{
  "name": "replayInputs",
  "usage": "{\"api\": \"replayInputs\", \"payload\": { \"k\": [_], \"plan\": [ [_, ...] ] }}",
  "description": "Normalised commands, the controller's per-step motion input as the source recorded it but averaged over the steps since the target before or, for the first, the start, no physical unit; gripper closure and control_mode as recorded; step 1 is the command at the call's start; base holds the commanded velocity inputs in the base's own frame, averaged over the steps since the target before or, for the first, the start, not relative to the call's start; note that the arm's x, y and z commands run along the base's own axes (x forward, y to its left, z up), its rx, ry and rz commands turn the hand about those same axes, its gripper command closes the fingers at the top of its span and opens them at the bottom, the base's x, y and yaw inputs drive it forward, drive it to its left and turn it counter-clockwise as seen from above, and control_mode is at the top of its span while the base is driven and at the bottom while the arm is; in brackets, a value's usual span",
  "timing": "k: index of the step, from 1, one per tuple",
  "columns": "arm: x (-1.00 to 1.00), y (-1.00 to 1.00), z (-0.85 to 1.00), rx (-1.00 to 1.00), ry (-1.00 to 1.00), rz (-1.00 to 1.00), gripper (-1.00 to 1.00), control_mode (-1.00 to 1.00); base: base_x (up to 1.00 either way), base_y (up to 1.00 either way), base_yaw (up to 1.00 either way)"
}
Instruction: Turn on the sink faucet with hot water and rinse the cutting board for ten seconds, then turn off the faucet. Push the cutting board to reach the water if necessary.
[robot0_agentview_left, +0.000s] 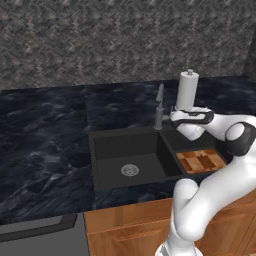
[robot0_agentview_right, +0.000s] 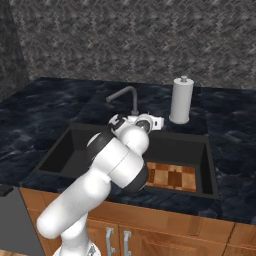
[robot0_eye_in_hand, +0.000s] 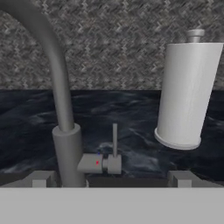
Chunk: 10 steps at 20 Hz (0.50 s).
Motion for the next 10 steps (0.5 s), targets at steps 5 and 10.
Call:
{"api": "replayInputs", "payload": {
  "k": [5,10],
  "plan": [
    [0.19,0.00,0.00,0.01,0.00,0.00,-1.00,-1.00,0.00,0.00,0.00],
    [0.20,0.00,0.00,0.01,0.00,0.00,-1.00,-1.00,0.00,0.00,0.00]
  ]
}}
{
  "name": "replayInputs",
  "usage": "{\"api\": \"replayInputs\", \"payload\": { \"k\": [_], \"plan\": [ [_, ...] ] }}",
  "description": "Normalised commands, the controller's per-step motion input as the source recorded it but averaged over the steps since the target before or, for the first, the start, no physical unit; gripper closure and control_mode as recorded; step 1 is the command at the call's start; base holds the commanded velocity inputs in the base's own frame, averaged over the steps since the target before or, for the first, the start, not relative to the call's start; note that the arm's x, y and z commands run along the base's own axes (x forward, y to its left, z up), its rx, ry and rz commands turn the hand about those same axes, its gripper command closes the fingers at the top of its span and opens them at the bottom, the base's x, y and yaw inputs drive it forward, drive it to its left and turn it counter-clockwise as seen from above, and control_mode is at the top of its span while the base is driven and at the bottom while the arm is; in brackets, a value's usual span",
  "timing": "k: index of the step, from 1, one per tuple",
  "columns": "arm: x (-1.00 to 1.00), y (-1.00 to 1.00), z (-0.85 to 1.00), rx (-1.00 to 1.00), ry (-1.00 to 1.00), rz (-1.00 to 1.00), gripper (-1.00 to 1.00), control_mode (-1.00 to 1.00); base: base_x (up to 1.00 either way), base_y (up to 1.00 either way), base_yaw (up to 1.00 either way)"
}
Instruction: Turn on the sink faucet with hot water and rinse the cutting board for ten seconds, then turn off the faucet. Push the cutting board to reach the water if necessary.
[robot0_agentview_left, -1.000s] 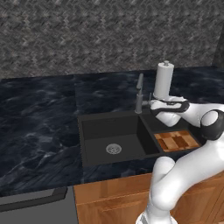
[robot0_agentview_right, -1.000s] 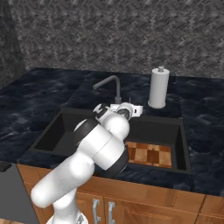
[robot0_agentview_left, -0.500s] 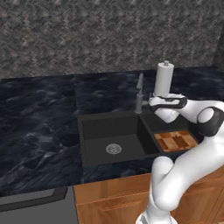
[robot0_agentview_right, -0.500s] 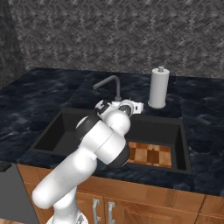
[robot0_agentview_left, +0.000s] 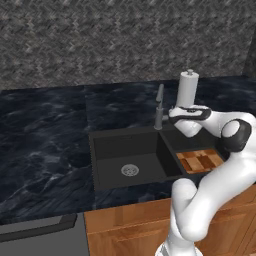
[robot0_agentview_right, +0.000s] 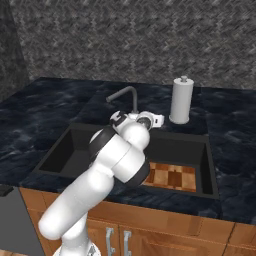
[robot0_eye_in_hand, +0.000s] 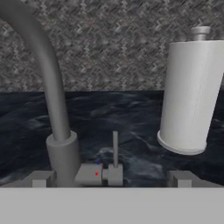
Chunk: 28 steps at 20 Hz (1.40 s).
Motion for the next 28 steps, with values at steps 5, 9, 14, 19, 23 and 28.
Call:
{"api": "replayInputs", "payload": {
  "k": [5,9,14,19,23,28],
  "plan": [
    [0.16,-0.03,-0.04,0.02,0.00,0.00,-1.00,-1.00,0.00,0.00,0.00],
    [0.12,-0.10,-0.08,0.02,0.00,0.00,-1.00,-1.00,0.00,0.00,0.00],
    [0.11,-0.10,-0.09,0.02,0.00,0.00,-1.00,-1.00,0.00,0.00,0.00],
    [0.10,0.00,-0.13,0.00,0.00,0.00,-1.00,-1.00,0.00,0.00,0.00],
    [0.09,0.00,-0.18,0.00,0.00,0.00,-1.00,-1.00,0.00,0.00,0.00],
    [0.06,0.00,-0.13,0.00,0.00,0.00,-1.00,-1.00,0.00,0.00,0.00]
  ]
}}
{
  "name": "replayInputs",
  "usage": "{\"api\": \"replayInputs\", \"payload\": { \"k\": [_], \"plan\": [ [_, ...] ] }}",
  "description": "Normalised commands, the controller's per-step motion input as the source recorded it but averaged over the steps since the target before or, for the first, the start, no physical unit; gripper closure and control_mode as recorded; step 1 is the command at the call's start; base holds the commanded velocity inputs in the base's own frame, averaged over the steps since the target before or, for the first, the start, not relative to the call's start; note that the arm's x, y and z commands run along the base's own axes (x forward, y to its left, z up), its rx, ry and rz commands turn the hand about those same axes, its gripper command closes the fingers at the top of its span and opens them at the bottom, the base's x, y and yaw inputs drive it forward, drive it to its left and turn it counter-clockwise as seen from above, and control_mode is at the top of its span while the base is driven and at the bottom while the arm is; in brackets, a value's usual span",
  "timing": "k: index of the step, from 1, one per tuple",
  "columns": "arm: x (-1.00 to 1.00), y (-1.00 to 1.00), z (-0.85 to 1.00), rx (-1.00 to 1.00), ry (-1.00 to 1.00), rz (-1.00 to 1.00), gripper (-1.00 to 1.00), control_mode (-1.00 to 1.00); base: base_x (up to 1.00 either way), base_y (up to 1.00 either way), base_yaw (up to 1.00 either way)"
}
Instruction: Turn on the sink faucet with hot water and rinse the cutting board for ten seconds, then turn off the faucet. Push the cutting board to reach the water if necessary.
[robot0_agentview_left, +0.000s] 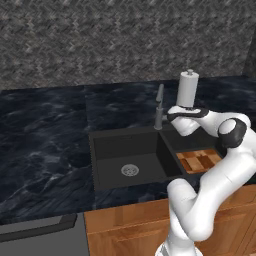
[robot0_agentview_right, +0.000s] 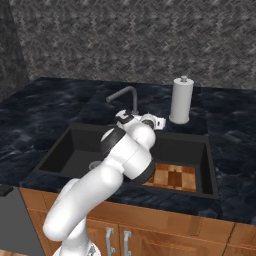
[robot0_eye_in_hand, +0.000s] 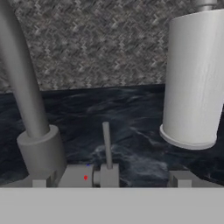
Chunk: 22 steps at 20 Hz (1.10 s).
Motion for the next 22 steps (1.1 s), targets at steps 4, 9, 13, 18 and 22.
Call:
{"api": "replayInputs", "payload": {
  "k": [4,9,13,18,22],
  "plan": [
    [0.10,0.00,-0.09,0.00,0.00,0.00,-1.00,-1.00,0.00,0.00,0.00],
    [0.16,0.00,-0.07,0.00,0.00,0.00,-1.00,-1.00,0.00,0.00,0.00],
    [0.12,0.00,-0.02,0.00,0.00,0.00,-1.00,-1.00,0.00,0.00,0.00],
    [0.15,0.00,0.00,0.00,0.00,0.00,-1.00,-1.00,0.00,0.00,0.00],
    [0.14,0.00,0.00,0.00,0.00,0.00,-1.00,-1.00,0.00,0.00,0.00]
  ]
}}
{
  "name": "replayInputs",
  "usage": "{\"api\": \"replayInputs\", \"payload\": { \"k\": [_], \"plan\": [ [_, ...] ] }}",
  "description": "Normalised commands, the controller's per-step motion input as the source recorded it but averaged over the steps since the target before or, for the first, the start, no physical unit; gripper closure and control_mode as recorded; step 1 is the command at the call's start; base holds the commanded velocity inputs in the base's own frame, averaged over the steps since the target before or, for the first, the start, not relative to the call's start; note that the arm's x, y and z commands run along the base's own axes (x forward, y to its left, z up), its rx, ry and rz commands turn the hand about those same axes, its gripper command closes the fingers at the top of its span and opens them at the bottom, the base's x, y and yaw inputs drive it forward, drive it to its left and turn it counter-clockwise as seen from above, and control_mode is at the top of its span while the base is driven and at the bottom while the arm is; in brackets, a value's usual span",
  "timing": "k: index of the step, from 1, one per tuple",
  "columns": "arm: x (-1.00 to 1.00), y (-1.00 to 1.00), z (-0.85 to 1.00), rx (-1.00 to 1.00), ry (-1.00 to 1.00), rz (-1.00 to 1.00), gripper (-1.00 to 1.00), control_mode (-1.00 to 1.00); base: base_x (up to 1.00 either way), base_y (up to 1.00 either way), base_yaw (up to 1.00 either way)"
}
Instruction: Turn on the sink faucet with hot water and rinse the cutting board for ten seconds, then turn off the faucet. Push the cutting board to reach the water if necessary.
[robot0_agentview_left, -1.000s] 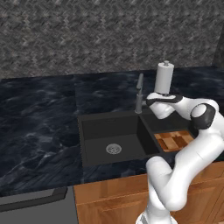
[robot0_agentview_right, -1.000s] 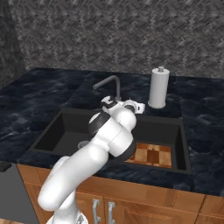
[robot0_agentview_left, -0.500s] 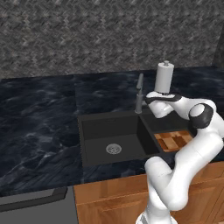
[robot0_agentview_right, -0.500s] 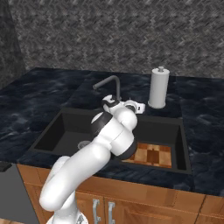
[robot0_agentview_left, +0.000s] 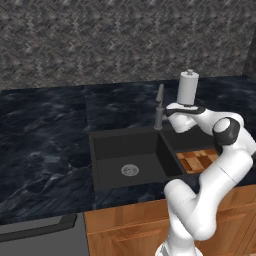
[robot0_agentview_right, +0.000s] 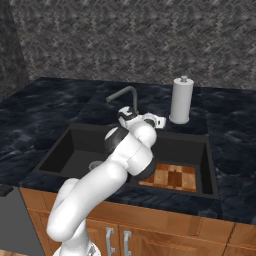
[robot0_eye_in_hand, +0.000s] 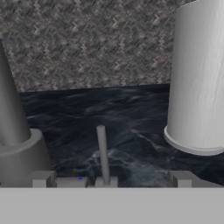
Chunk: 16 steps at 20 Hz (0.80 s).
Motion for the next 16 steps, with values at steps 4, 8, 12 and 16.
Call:
{"api": "replayInputs", "payload": {
  "k": [4,8,12,16],
  "plan": [
    [0.15,0.00,0.00,0.00,0.00,0.00,-1.00,-1.00,0.00,0.00,0.00],
    [0.13,0.00,0.00,0.00,0.00,0.00,-1.00,-1.00,0.00,0.00,0.00],
    [0.11,0.00,0.00,0.00,0.00,0.00,-1.00,-1.00,0.00,0.00,0.00],
    [0.09,0.00,0.00,0.00,0.00,0.00,-1.00,-1.00,0.00,0.00,0.00]
  ]
}}
